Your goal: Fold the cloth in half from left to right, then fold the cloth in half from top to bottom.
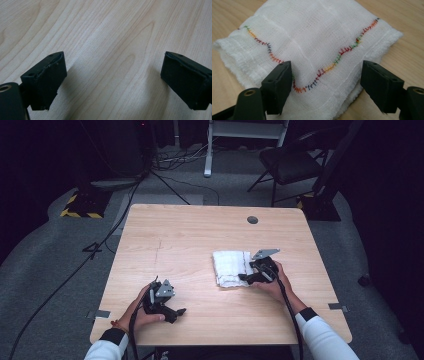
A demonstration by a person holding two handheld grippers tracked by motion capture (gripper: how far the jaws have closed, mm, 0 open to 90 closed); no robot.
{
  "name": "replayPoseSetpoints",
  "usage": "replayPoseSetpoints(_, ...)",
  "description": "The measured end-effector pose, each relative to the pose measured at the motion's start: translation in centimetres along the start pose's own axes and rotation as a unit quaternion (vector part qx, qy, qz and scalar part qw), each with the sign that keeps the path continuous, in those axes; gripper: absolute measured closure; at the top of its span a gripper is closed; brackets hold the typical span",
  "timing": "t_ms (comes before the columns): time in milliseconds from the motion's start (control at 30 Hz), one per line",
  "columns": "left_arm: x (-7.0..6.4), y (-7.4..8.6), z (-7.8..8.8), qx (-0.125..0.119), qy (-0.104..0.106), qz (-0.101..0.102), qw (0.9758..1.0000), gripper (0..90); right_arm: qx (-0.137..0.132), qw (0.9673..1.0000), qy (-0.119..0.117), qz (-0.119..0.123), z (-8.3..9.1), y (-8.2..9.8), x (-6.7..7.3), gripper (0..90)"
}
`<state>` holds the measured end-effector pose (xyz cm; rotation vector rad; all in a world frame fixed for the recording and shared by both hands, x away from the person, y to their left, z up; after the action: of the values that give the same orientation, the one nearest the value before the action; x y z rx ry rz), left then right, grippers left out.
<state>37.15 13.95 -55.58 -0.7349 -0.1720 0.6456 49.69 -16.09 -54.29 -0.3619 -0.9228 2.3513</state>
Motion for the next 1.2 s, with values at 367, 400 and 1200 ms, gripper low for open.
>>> replayPoseSetpoints(367,0.0,0.0,0.0,0.0,0.001,-0.001,1.0,6.7,0.0,0.9997,0.022,-0.013,-1.4,-1.6,-1.8,28.4)
replayPoseSetpoints(400,0.0,0.0,0.0,0.0,0.001,-0.001,1.0,6.7,0.002,0.9996,0.025,-0.013,-1.5,-1.6,-1.8,27.8)
replayPoseSetpoints(1200,0.0,-0.1,-0.1,0.0,0.001,-0.001,1.0,6.5,0.005,0.9978,0.028,0.059,2.0,-2.3,-1.2,34.7)
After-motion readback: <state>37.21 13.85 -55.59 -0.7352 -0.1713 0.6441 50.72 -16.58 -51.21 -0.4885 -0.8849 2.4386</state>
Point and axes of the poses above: each handheld gripper's, and its own axes: z roughly backward along the jaws, y roughly out of its underside, x roughly to its left, the point moved 7 cm from there along -z, roughly forward along the jaws, and after that the axes turned 5 degrees about z, right-handed, at the moved point
